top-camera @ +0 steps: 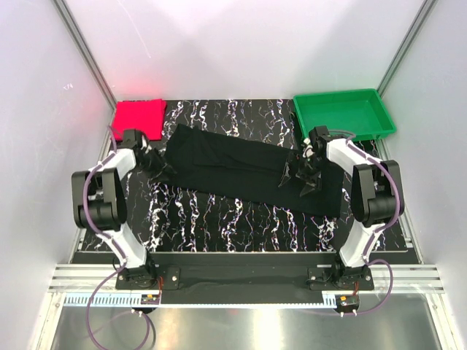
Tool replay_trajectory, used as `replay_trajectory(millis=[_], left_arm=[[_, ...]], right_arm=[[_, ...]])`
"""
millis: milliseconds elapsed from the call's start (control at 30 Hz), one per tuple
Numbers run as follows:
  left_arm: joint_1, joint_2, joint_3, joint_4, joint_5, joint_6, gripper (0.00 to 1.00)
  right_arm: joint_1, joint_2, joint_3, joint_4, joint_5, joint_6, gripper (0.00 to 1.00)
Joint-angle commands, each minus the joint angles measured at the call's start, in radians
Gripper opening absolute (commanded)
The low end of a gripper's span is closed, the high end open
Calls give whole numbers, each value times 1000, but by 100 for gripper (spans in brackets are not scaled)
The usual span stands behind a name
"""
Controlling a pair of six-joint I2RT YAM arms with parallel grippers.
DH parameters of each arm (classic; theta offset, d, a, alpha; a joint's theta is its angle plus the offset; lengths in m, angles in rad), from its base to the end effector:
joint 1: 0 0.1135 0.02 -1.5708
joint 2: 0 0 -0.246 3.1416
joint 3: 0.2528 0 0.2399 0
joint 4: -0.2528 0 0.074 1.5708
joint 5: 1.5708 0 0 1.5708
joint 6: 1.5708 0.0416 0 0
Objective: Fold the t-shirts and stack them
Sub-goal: Fold the tshirt
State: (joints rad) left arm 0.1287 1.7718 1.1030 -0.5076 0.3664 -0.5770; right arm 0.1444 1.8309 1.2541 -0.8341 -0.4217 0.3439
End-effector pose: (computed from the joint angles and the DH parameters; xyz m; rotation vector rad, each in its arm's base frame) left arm 0.3311 0.0278 0.1534 -0.8619 2.6377 -0.6241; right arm 0.3226 0.0641 0.1643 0.2487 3.0039 0.6843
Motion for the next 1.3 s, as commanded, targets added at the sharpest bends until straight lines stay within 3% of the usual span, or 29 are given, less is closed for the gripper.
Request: replay_trajectory(millis=[0,133,233,433,1267], left_arm=[[-76,-142,43,9,11,72,51],[-124,-103,34,191,176,-74,50],[-153,-34,14,305,194,-168,39],[-169,21,83,278,34,-207,45],[-187,199,169,282,23,-242,33]], right_arm=[[4,-47,-9,9,-55,-19,100],[3,-74,-1,-16,-71,-42,99],[3,-99,1,-34,-78,-51,100],[1,-168,-35,-46,-52,-86,100],[-32,-223,-93,-60,-38,-86,100]])
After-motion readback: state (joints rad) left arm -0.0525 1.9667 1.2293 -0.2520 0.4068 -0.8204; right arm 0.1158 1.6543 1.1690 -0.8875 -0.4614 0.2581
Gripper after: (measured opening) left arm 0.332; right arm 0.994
